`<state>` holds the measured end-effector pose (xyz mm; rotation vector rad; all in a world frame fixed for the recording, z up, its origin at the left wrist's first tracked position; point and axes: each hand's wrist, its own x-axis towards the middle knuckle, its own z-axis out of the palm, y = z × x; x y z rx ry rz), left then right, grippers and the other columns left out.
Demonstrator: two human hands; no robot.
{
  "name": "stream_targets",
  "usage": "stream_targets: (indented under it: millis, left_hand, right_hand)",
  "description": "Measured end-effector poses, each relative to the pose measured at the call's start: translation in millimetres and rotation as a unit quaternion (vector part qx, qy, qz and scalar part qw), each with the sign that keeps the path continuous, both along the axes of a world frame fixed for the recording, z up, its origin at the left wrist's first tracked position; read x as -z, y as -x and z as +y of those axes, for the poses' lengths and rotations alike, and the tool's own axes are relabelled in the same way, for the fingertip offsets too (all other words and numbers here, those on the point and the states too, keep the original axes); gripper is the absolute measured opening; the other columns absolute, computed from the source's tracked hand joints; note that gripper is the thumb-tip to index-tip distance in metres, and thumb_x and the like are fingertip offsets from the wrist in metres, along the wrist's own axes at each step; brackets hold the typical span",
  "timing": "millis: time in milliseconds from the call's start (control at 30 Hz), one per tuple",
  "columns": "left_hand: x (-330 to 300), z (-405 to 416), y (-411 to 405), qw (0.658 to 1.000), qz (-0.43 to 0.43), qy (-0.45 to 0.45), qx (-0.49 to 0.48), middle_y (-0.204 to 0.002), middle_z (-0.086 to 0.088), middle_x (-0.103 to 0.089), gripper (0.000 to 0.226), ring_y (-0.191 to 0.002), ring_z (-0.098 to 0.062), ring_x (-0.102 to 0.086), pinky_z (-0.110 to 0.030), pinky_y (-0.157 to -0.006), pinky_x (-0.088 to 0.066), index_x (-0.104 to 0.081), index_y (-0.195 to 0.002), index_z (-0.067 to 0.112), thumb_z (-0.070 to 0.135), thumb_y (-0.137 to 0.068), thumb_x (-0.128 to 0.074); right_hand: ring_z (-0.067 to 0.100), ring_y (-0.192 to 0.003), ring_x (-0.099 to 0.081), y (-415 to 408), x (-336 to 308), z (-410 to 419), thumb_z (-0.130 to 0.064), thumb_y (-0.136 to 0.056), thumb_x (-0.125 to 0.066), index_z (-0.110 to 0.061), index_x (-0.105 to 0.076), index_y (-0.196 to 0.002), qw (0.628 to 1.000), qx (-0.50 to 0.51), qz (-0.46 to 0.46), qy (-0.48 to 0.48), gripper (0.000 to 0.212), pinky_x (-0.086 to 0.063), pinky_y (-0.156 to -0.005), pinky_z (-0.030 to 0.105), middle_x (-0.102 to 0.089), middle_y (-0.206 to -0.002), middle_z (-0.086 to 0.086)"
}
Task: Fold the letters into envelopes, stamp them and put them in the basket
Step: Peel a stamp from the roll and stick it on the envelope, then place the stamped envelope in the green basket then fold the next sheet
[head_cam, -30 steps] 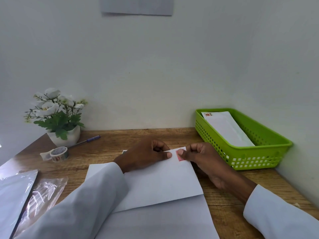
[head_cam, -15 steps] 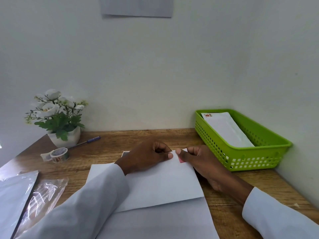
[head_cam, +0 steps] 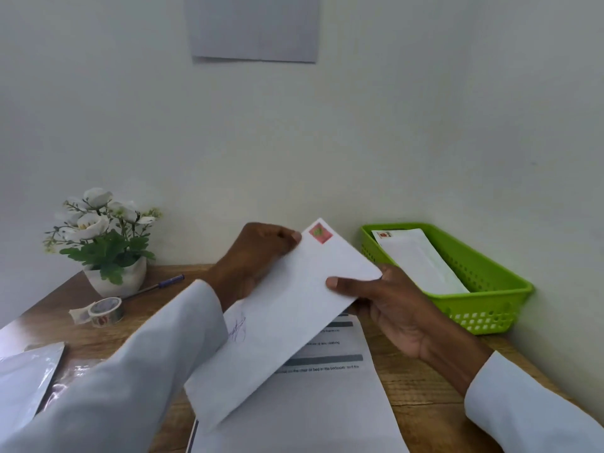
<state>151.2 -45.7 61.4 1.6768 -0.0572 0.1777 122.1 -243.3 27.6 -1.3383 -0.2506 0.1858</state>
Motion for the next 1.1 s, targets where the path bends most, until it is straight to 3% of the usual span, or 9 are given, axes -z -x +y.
stream_targets:
  millis: [100, 200, 300, 467, 667, 800, 933, 1033, 1100]
  left_hand:
    - [-33, -6, 0, 0.998, 0.0, 0.053, -0.026, -0.07, -0.005, -0.071, 0.014, -0.057, -0.015, -0.063, -0.022, -0.057, -0.052, -0.075, -0.084, 0.005, 0.0, -0.086, -0.063]
    - [-58, -11, 0, 0.998, -0.015, 0.064, -0.009, -0.081, -0.003, -0.07, 0.019, -0.07, -0.016, -0.063, -0.029, -0.068, -0.048, -0.075, -0.096, 0.007, 0.023, -0.091, -0.065]
    - [-64, -11, -2, 0.998, -0.041, 0.02, 0.045, -0.085, 0.001, -0.072, 0.034, -0.07, -0.014, -0.064, -0.026, -0.064, -0.048, -0.076, -0.098, 0.01, 0.041, -0.087, -0.067]
    - [-63, -23, -11, 0.99, -0.074, -0.03, 0.112, -0.089, -0.004, -0.073, 0.022, -0.075, -0.014, -0.066, -0.023, -0.064, -0.053, -0.074, -0.098, 0.003, 0.02, -0.083, -0.074]
    - [-81, -66, -32, 0.989, -0.095, 0.098, 0.059, -0.091, -0.006, -0.073, 0.021, -0.075, -0.016, -0.066, -0.025, -0.071, -0.058, -0.072, -0.1, 0.0, 0.014, -0.084, -0.074]
    - [-82, -101, -47, 0.985, -0.087, 0.14, 0.042, -0.084, -0.006, -0.073, 0.005, -0.07, -0.017, -0.068, -0.026, -0.065, -0.059, -0.071, -0.085, 0.005, 0.009, -0.084, -0.074]
    - [-61, -126, -69, 0.996, -0.087, 0.028, -0.003, -0.072, -0.003, -0.071, 0.014, -0.062, -0.017, -0.063, -0.028, -0.06, -0.054, -0.073, -0.074, 0.008, 0.018, -0.083, -0.075]
    - [-37, -141, -89, 0.994, -0.048, -0.09, -0.027, -0.061, -0.006, -0.066, 0.027, -0.061, -0.026, -0.06, -0.034, -0.067, -0.048, -0.065, -0.057, 0.008, 0.031, -0.068, -0.075]
    - [-20, -152, -99, 0.987, -0.011, -0.156, -0.037, -0.073, -0.011, -0.07, 0.03, -0.077, -0.032, -0.068, -0.039, -0.074, -0.054, -0.06, -0.059, 0.012, 0.038, -0.057, -0.073]
  right_hand:
    - [0.025, -0.099, -0.072, 5, -16, 0, -0.001, -0.075, -0.074, 0.001, -0.067, -0.113, 0.999, 0.013, -0.026, -0.045, 0.039, -0.06, -0.074, 0.033, -0.075, -0.109, 0.012]
    - [0.026, -0.1, -0.072, 8, -30, -3, 0.0, -0.076, -0.074, 0.001, -0.068, -0.113, 0.995, 0.036, -0.047, -0.078, 0.037, -0.06, -0.079, 0.036, -0.075, -0.11, 0.012]
    - [0.024, -0.099, -0.072, 1, -53, -15, -0.001, -0.078, -0.072, 0.001, -0.069, -0.11, 0.988, 0.084, -0.077, -0.105, 0.032, -0.059, -0.086, 0.037, -0.076, -0.106, 0.012]
    - [0.026, -0.092, -0.073, -26, -92, -49, -0.001, -0.081, -0.071, 0.003, -0.07, -0.108, 0.973, 0.165, -0.121, -0.112, 0.028, -0.06, -0.083, 0.037, -0.076, -0.103, 0.013]
    - [0.023, -0.085, -0.074, -46, -105, -84, -0.007, -0.082, -0.072, 0.006, -0.066, -0.114, 0.98, 0.147, -0.124, -0.056, 0.035, -0.061, -0.077, 0.031, -0.075, -0.105, 0.016]
    - [0.019, -0.074, -0.073, -50, -100, -105, -0.005, -0.083, -0.072, 0.0, -0.072, -0.102, 0.965, 0.221, -0.141, 0.0, 0.02, -0.059, -0.065, 0.026, -0.077, -0.095, 0.013]
    - [0.023, -0.08, -0.072, -75, -86, -120, -0.011, -0.082, -0.074, -0.011, -0.076, -0.088, 0.871, 0.409, -0.207, 0.176, 0.006, -0.059, -0.079, 0.04, -0.076, -0.085, 0.007]
    - [0.028, -0.088, -0.07, -91, -73, -126, -0.015, -0.086, -0.067, -0.012, -0.077, -0.094, 0.765, 0.485, -0.234, 0.354, 0.013, -0.053, -0.078, 0.031, -0.077, -0.09, 0.007]
    - [0.033, -0.092, -0.068, -100, -62, -132, -0.013, -0.087, -0.062, -0.009, -0.076, -0.095, 0.721, 0.487, -0.234, 0.433, 0.016, -0.048, -0.076, 0.03, -0.076, -0.095, 0.011]
